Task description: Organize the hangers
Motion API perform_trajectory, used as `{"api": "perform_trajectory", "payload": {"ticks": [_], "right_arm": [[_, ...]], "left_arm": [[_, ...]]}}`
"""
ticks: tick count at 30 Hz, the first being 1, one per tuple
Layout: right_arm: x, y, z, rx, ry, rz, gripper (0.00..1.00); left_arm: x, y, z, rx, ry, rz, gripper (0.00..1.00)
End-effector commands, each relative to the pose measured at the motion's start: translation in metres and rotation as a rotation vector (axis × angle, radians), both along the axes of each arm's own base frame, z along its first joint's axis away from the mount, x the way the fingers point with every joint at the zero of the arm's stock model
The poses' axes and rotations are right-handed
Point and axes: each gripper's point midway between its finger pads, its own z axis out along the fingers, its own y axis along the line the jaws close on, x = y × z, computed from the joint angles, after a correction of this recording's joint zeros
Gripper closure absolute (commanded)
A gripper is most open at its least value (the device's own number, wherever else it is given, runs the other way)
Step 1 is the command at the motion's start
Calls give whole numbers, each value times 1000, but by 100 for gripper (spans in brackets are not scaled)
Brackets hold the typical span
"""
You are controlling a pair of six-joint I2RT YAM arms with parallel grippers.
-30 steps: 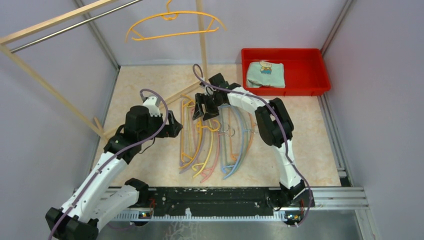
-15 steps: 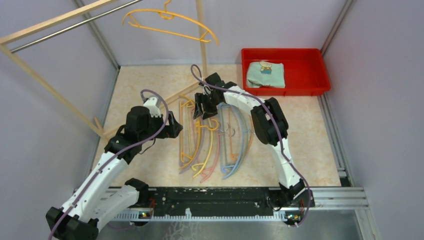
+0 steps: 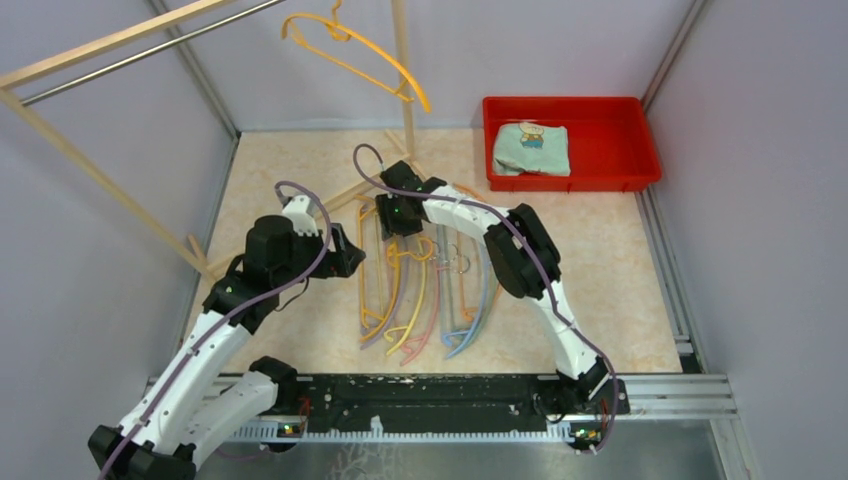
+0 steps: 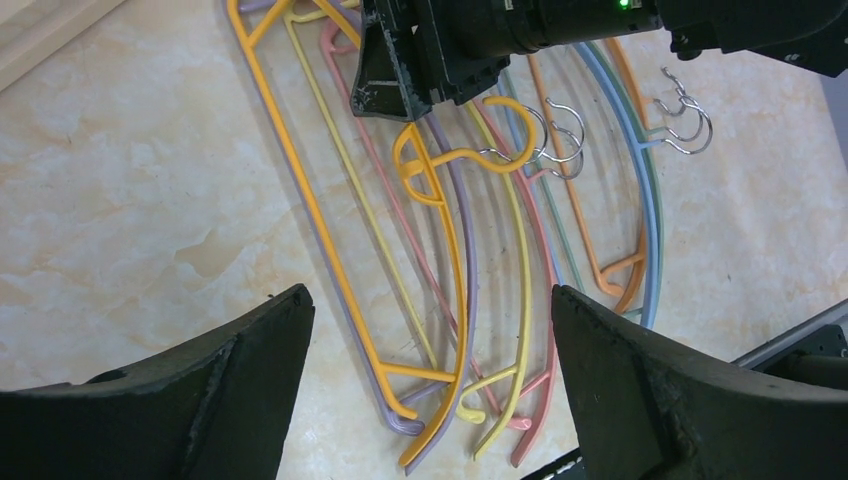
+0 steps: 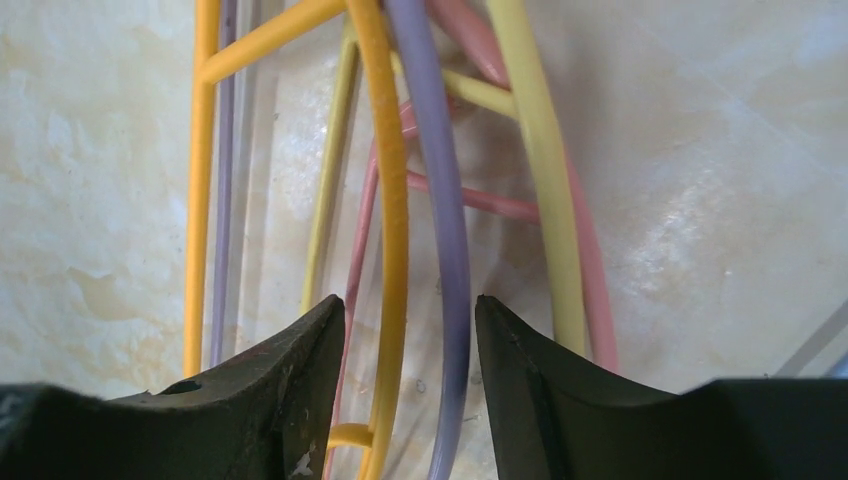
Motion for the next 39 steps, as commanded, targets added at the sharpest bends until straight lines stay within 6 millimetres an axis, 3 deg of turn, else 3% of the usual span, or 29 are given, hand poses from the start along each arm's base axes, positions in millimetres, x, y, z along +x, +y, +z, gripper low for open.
{"api": "perform_trajectory", "payload": {"ticks": [1, 2, 5, 7, 11, 16, 21, 32, 39], "right_arm": [[14, -38, -3, -141, -60, -113, 48], [14, -40, 4, -141, -71, -127, 49], [18, -49, 29, -98, -106, -195, 69], [23, -51, 44, -33, -111, -243, 75], [34, -51, 63, 69, -86, -299, 76], [40, -63, 83, 108, -113, -401, 69], [43, -75, 74, 50, -111, -448, 65], [45, -57, 74, 37, -107, -358, 64], [35, -45, 44, -3, -38, -299, 65]], "left_arm": [[-7, -6, 5, -10, -15, -57, 7], [-8, -9, 8, -13, -20, -81, 8], [-12, -17, 5, -5, -13, -156, 18], [-15, -21, -2, 1, 8, -186, 22], [-16, -27, -12, -1, 31, -222, 23], [-12, -34, -15, -2, 42, -240, 23], [-9, -38, -16, -4, 39, -256, 23], [-8, -49, -26, 4, 78, -299, 23], [-3, -53, -27, 1, 85, -294, 23]]}}
